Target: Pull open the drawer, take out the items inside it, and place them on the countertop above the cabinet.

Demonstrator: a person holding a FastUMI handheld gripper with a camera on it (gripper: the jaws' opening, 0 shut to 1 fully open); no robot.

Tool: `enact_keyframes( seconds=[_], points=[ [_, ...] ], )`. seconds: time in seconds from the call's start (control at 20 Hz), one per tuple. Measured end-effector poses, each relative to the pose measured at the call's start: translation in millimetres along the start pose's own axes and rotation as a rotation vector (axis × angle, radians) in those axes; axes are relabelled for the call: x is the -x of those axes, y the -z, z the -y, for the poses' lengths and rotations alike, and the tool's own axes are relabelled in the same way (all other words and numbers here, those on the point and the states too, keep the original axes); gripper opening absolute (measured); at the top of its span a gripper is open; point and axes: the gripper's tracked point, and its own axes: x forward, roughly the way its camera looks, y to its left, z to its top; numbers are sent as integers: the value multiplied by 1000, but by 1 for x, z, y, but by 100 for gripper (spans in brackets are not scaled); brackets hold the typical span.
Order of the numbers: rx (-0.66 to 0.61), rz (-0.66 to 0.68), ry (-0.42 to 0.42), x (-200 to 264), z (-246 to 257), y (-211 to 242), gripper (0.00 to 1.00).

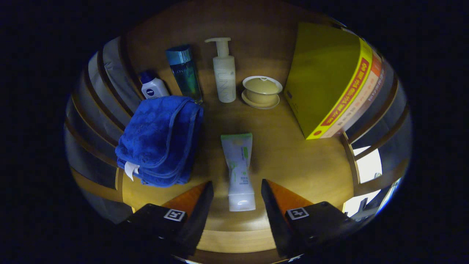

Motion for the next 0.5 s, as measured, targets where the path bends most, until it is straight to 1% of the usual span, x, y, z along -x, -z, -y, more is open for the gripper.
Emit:
enact_keyframes(
  seconds=[0.1, 0.4, 0.5],
  points=[
    [8, 22, 12, 15, 1, 6, 100],
    [20, 120, 21, 67, -12, 24, 100],
    [43, 180, 28, 84, -19, 29, 100]
  ],
)
